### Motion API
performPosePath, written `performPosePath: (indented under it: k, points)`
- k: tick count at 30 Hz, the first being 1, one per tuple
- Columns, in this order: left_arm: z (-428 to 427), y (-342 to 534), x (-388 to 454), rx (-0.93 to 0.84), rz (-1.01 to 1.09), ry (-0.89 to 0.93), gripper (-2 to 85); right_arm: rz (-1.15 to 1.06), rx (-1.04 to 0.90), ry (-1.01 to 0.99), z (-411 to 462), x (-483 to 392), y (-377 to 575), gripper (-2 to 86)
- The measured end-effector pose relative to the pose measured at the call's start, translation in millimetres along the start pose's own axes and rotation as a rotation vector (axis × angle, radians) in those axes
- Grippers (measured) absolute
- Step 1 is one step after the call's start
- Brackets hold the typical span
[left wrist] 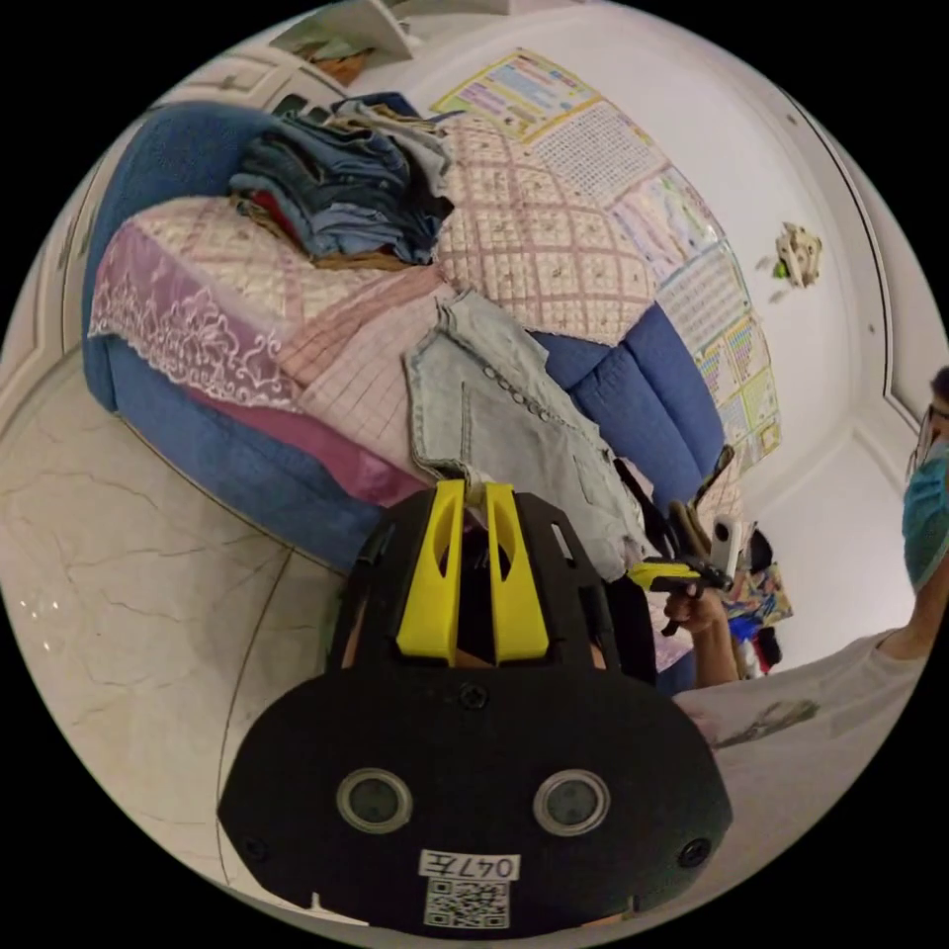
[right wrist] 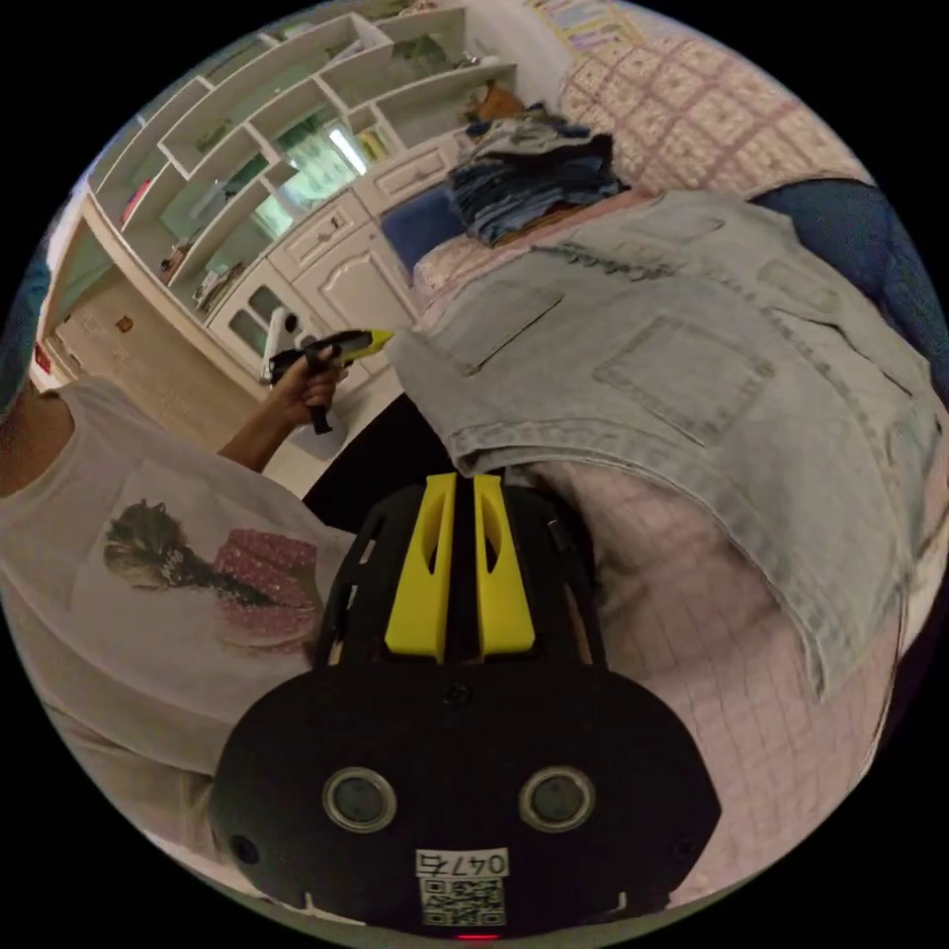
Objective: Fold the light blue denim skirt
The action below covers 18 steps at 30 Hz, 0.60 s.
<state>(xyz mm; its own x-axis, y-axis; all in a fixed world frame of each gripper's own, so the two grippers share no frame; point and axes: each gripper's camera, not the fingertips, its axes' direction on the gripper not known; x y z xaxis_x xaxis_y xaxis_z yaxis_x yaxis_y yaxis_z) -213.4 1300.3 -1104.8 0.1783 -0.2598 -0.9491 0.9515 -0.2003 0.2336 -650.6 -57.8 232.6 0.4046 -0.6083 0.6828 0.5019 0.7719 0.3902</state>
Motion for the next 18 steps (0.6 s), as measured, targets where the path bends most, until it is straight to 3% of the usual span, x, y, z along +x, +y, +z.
performPosePath:
  k: [5, 8, 18]
  points:
    - [14, -3, -4, 0.007, 0.009, 0.058, 4.0, 0.45, 0.335, 0.367, -119, 92, 171, 2.9]
    - [23, -7, -3, 0.008, 0.011, 0.067, 4.0, 0.629, 0.371, 0.482, -138, 132, 233, 3.7]
    - [52, -23, 6, 0.014, 0.071, 0.09, 4.0, 0.71, 0.467, 0.242, -128, 224, 296, 1.0]
